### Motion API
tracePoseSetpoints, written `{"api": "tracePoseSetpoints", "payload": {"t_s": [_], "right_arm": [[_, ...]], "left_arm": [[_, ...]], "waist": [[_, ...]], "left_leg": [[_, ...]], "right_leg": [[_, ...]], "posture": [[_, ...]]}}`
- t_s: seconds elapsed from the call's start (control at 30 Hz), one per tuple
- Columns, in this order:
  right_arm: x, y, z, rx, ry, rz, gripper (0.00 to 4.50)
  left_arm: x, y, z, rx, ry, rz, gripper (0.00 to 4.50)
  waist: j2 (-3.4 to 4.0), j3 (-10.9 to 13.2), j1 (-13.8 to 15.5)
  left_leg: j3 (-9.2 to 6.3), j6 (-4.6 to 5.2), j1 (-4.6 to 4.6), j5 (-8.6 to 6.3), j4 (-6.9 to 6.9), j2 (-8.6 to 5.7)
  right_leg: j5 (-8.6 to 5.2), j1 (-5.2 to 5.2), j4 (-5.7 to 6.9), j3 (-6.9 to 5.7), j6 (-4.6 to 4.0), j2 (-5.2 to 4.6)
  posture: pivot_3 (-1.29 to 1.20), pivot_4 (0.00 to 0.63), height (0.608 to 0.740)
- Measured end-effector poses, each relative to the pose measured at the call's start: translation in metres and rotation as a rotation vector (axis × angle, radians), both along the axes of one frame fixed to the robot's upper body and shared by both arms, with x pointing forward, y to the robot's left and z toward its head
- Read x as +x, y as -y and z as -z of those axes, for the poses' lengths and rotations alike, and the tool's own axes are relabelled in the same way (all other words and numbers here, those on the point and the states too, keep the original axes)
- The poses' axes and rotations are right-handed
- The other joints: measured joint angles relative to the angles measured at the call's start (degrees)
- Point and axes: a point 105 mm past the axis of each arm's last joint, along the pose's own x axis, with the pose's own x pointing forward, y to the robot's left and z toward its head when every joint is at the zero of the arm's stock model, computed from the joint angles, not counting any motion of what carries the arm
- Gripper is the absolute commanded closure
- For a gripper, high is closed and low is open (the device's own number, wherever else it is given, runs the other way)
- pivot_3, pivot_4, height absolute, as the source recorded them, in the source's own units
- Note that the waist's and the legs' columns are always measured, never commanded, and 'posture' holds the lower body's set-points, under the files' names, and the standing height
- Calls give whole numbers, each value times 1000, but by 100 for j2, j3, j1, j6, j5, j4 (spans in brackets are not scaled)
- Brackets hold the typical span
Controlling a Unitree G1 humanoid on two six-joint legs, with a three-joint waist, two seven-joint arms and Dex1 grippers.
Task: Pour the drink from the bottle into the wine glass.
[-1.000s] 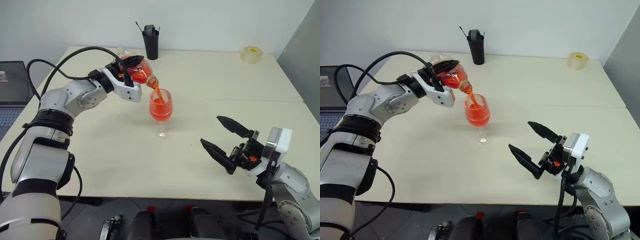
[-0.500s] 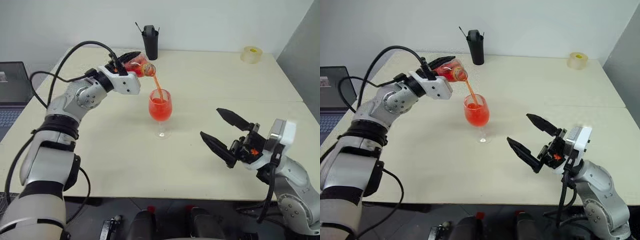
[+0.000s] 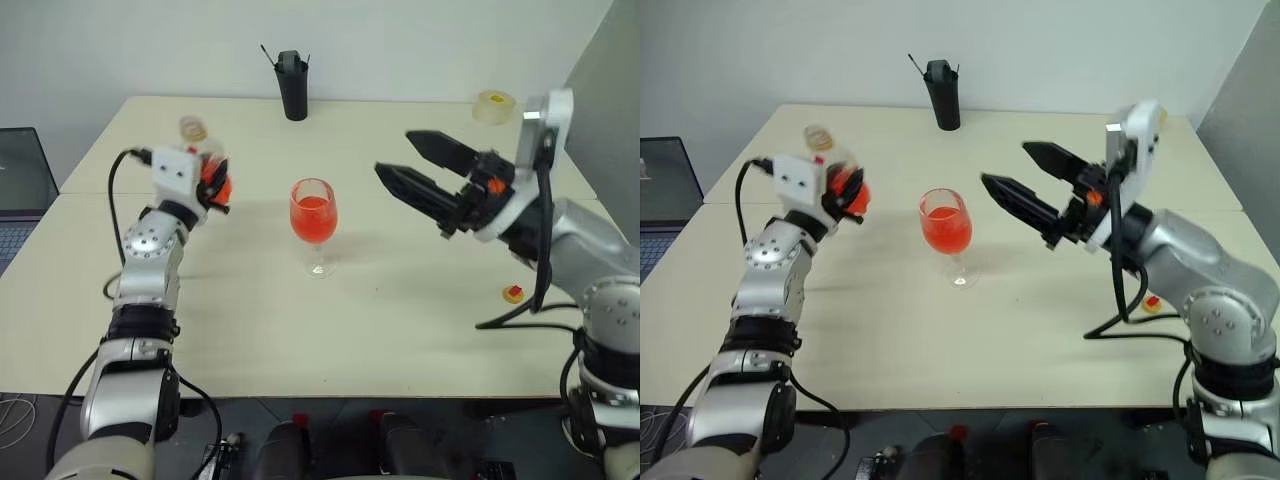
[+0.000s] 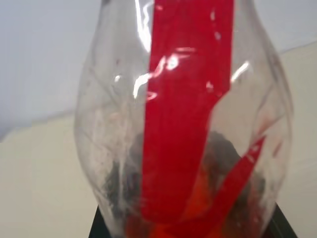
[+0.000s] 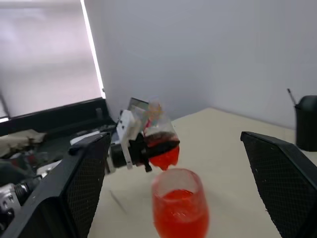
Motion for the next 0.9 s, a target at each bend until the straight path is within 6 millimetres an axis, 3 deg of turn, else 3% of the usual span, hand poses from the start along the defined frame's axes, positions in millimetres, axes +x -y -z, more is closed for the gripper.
{"api": "tracePoseSetpoints", "payload": {"t_s": [0.1,0.23,0.4,0.6,0.63,0.9], "right_arm": [[10,-25,5,-158,-53,6,0],[11,-58,9,-196,-127,-76,0],[14,-59,15,-241,-157,-74,0],[13,-61,18,-262,-160,-87,0],[13,-61,19,-268,-161,-82,0],[13,-60,19,-283,-141,-74,0]], "left_arm": [[-7,-12,18,-57,-49,-93,3422],[-13,-14,32,-145,-66,-163,3422],[-21,-31,39,-201,-66,-259,3422],[-19,-20,47,-222,-59,-237,3422],[-19,-20,48,-221,-59,-237,2700],[-19,-19,53,-206,-68,-241,98]], "waist": [[-8,-6,-3],[-17,-11,52],[-32,-21,95],[-33,-21,92],[-33,-21,92],[-32,-21,88]], "left_leg": [[0,1,0,-1,1,0],[-6,0,-20,0,8,-5],[-4,2,-19,-1,6,-6],[1,4,-19,-2,4,-5],[1,4,-19,-2,3,-5],[4,12,-18,-7,1,-4]], "right_leg": [[0,-1,0,-1,0,-6],[0,-8,0,-5,0,-8],[0,-10,-1,-8,0,-12],[0,-12,0,-5,0,-11],[0,-14,1,-5,0,-10],[0,-18,0,-2,0,-10]], "posture": [[0,150,740],[0,150,740],[0,150,740],[0,150,740],[0,150,740],[0,150,740]]}}
